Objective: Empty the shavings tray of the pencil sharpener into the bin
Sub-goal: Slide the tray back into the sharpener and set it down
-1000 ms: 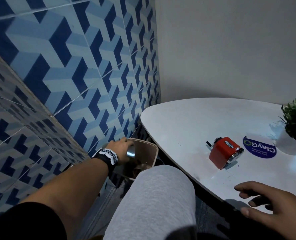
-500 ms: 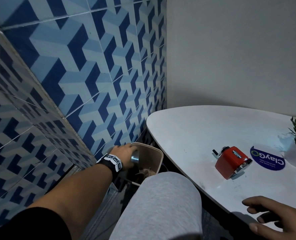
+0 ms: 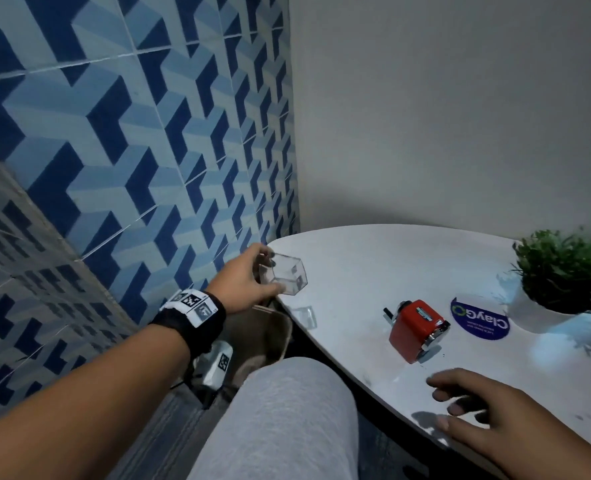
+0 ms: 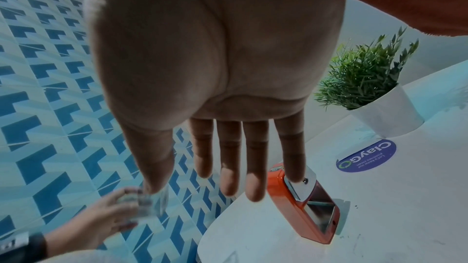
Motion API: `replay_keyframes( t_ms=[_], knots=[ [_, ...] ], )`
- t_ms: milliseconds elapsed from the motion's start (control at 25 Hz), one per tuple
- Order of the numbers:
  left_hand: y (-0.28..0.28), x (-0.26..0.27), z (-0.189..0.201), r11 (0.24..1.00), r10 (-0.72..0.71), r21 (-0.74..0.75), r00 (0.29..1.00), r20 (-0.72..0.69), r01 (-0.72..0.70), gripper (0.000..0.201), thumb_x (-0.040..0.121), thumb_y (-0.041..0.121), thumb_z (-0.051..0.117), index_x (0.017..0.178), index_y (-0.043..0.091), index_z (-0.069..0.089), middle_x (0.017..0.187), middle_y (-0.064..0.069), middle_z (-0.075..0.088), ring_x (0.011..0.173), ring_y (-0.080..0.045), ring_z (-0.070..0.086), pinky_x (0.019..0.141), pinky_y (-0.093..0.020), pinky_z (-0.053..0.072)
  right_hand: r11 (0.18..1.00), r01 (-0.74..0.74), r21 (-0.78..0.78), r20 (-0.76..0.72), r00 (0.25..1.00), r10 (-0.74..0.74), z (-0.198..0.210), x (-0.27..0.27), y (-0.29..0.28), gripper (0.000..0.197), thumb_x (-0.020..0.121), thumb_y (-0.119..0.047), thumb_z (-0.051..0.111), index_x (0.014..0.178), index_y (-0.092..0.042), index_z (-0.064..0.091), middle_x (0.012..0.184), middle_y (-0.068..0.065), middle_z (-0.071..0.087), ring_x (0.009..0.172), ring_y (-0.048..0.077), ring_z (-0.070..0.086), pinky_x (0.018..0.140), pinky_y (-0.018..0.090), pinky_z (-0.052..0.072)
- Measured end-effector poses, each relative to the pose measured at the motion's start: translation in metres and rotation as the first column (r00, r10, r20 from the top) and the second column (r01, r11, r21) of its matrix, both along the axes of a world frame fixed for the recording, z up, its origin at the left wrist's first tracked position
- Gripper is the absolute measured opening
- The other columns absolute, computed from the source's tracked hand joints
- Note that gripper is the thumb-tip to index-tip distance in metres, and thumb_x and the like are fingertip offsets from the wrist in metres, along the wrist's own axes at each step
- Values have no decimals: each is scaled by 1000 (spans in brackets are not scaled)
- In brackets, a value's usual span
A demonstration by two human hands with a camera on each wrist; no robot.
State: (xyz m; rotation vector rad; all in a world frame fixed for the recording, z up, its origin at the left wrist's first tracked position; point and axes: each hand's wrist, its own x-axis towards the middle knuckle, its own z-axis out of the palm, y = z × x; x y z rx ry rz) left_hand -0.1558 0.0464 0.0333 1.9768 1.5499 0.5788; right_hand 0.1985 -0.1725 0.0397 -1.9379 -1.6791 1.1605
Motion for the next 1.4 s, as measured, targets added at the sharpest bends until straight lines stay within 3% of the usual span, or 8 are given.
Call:
replay_keyframes(
  t_ms=[280,480,680,840,960,1080,1240,1400],
  knots=[
    [-42,145,105,903,-425,147,889,169,403,71,79,39,90,143,34,58,125,6,66,114,-7,64,100,-21,52,922,299,245,-292,930,-224,28,11,8,53,83,-16,83,117,-50,61,124,-8,71,101,13,72,85,44,65],
    [-65,219,85,815,-578,27,809,104,579,79,63,66,83,134,39,63,111,7,71,105,-11,70,99,-36,58,817,499,290,-511,802,-309,35,45,1,81,82,-5,85,148,-32,47,142,-3,62,119,18,71,100,35,60],
    [-73,249,35,751,-586,-121,739,333,650,68,81,26,90,141,37,61,125,1,70,108,-18,74,98,-37,62,776,555,300,-446,801,-400,26,67,-10,65,76,-22,89,132,-27,56,125,-6,70,118,18,71,103,45,58],
    [-50,247,-24,896,-210,-238,830,517,375,60,82,18,75,138,32,63,138,-7,65,114,-20,70,92,-35,57,753,588,297,-454,780,-431,19,74,-13,68,70,-37,89,127,-28,53,115,-17,68,111,13,73,101,41,58],
    [-34,249,-66,956,-36,-269,954,299,120,45,85,22,81,126,18,64,129,-12,67,113,-28,67,83,-33,49,744,607,279,-448,767,-459,14,76,-10,77,55,-52,85,122,-30,53,118,-15,69,102,15,74,97,42,59],
    [-31,252,-92,964,-41,-258,995,92,64,80,66,54,90,127,16,54,124,-6,61,107,-26,62,88,-35,47,747,607,271,-405,776,-484,6,80,-5,66,68,-36,89,123,-30,53,121,-12,69,97,20,75,97,47,60],
    [-33,255,-121,936,-111,-335,994,17,110,113,62,45,99,151,18,34,127,-4,64,112,-27,66,93,-32,46,767,597,234,-402,778,-483,-2,84,-1,64,68,-36,89,123,-34,54,122,-10,70,99,24,76,94,50,61],
    [-28,256,-145,932,-90,-358,991,-94,51,96,65,39,96,142,17,45,126,-5,72,116,-30,70,95,-35,53,783,577,229,-375,795,-477,-5,79,3,61,58,-47,87,109,-46,53,117,-13,69,94,30,75,93,52,60]
  ],
)
